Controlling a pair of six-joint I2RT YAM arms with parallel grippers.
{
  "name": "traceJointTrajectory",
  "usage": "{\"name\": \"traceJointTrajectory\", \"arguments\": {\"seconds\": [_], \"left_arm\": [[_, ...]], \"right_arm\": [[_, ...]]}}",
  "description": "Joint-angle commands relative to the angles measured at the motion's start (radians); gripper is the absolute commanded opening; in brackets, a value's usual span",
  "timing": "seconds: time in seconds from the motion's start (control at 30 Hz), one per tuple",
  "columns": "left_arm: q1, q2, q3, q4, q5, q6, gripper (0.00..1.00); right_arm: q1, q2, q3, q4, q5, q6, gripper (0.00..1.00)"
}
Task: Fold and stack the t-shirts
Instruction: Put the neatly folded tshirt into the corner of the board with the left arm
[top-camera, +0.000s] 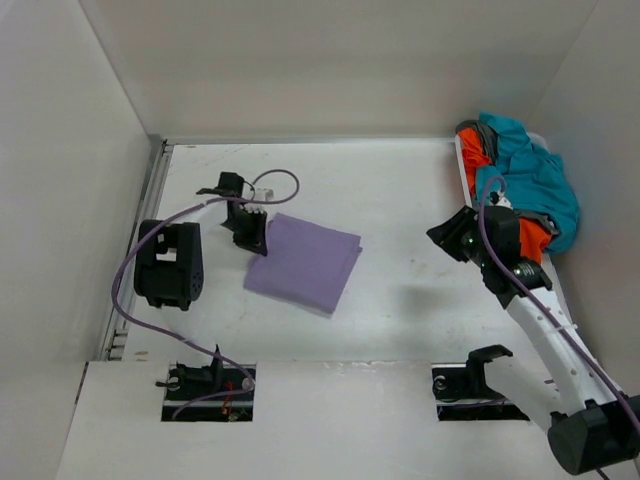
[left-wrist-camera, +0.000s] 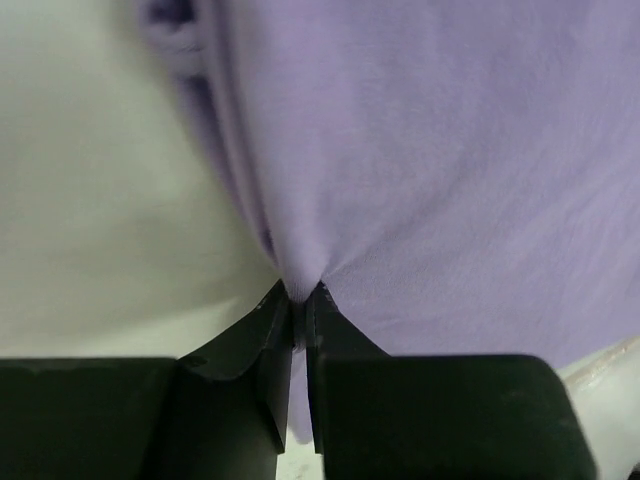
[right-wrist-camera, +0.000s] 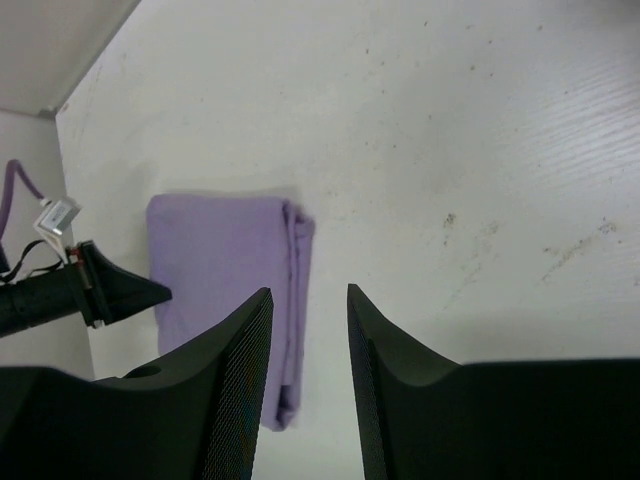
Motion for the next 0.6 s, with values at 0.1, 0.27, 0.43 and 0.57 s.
{"name": "traceJointTrajectory", "arguments": {"seconds": [0.1,0.27,0.43,0.57], "left_arm": [[0.219,0.088,0.211,0.015,-0.109,0.01,0.0],[0.4,0.311,0.541,0.016,-0.191,0.018,0.0],[0.455,0.562,0.973,0.012,-0.332,0.037,0.0],[0.454,0.706,1.216,0.042,-0.412,0.068,0.0]], "right_arm": [[-0.053,0.127,0.129,0.122,-0.021,-0.038,0.4],[-0.064,0.23,0.221,0.133,-0.012,-0.066,0.41],[-0.069,0.307,0.311,0.102,-0.009,-0.096,0.42],[-0.07,0.393,0.405,0.052,-0.009,-0.132,0.42]]}}
